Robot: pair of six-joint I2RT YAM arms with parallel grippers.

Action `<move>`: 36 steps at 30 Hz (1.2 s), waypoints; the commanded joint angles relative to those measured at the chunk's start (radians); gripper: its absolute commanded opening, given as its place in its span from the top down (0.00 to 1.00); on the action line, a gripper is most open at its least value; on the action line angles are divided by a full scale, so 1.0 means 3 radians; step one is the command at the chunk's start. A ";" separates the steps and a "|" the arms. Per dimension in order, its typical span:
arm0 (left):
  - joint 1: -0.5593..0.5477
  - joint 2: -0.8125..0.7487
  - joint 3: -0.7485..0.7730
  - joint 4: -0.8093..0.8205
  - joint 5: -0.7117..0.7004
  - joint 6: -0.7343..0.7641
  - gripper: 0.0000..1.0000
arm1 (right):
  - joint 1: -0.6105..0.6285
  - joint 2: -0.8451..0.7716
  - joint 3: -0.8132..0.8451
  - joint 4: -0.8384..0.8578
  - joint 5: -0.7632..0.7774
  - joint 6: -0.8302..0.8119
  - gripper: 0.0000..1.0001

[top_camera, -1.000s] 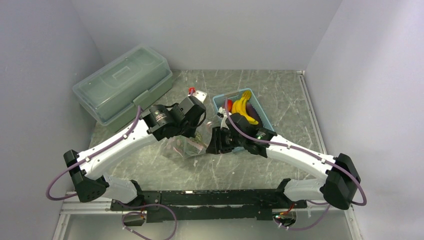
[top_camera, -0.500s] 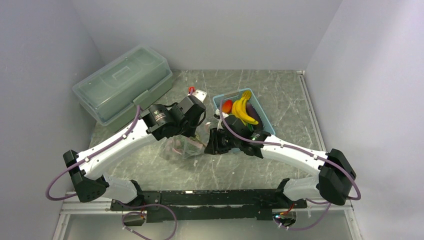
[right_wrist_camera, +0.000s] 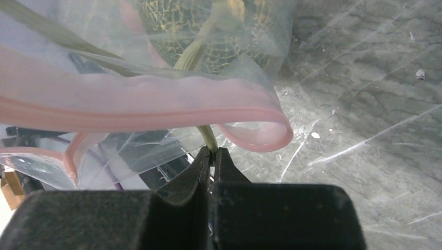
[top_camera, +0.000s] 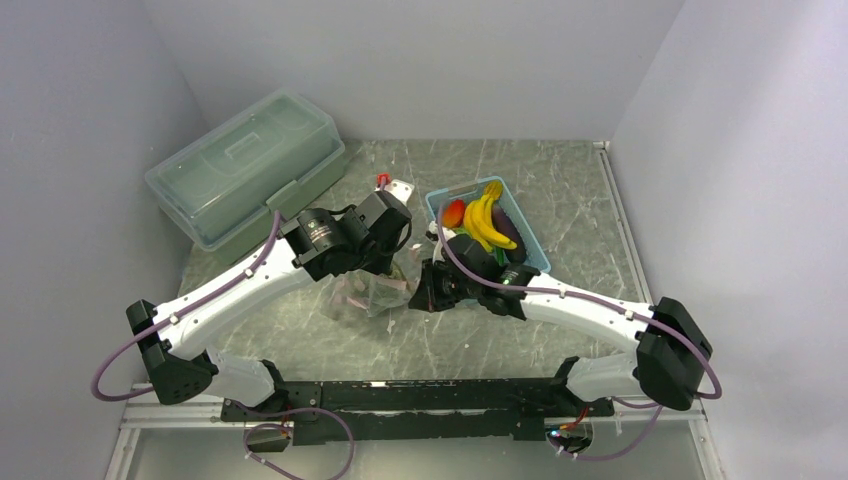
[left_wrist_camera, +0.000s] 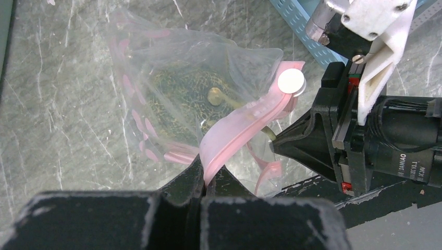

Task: Place the food in the zip-top bag and seal the zipper
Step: Place the fake fruit in the zipper food storage bag.

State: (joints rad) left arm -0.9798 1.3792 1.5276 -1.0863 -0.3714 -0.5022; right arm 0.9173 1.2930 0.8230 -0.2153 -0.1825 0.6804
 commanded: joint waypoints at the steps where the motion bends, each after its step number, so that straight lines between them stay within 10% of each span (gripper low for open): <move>1: -0.0009 -0.0012 0.0160 -0.0008 0.0017 -0.0067 1.00 | 0.0010 -0.0178 0.0127 -0.0084 0.0098 -0.0120 1.00; 36: -0.0017 -0.0167 -0.0200 0.0361 0.0449 0.0028 1.00 | -0.0020 0.0164 0.1208 -0.0741 -0.0055 0.0287 1.00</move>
State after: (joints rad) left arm -0.9798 1.3602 1.4406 -1.0180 -0.2733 -0.4721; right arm 0.9150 1.3205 1.1618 -0.5232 -0.1837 0.7151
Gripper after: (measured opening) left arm 0.008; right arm 0.029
